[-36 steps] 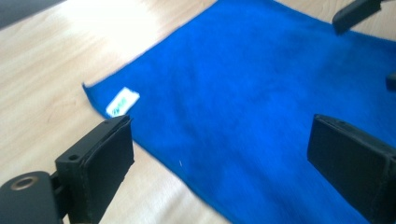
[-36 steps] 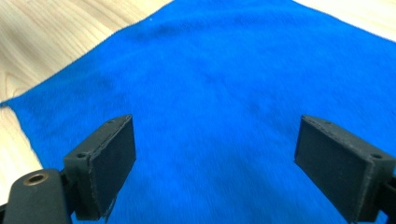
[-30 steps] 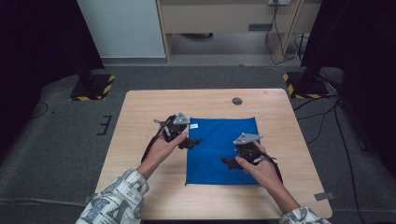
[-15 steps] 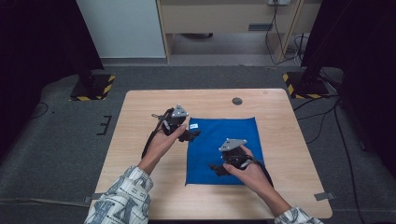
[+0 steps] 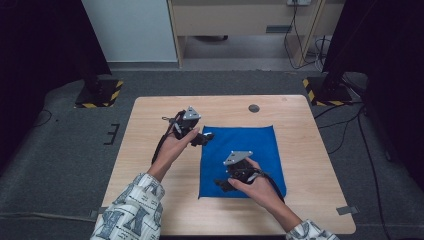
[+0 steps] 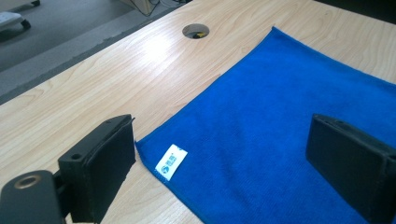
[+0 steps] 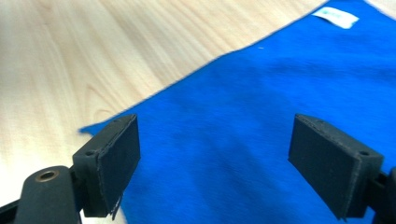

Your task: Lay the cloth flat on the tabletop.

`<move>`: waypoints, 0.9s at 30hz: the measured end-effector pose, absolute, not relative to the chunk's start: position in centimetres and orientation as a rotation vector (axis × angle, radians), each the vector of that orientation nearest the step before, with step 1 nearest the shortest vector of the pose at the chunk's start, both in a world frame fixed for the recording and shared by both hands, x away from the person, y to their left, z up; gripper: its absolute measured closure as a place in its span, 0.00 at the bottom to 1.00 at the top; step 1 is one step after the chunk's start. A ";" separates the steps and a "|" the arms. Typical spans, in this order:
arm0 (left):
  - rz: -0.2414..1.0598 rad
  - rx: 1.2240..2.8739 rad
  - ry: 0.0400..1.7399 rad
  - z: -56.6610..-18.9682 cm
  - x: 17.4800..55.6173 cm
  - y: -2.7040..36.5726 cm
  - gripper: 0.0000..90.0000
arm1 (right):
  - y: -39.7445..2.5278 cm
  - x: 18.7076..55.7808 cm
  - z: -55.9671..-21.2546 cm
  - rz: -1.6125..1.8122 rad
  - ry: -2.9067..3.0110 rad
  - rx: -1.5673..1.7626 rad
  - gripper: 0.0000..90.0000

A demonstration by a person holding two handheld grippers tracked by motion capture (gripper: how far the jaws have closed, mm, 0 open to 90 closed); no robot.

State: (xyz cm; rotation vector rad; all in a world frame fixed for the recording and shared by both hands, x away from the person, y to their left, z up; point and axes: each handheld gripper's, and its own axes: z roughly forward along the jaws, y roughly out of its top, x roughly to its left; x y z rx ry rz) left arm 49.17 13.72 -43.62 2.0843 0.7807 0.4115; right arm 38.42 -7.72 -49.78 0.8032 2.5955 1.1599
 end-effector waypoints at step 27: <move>0.405 2.098 0.814 -45.3 53.1 13.0 0.20 | -4.2 35.3 -50.8 1.212 2.621 0.736 0.56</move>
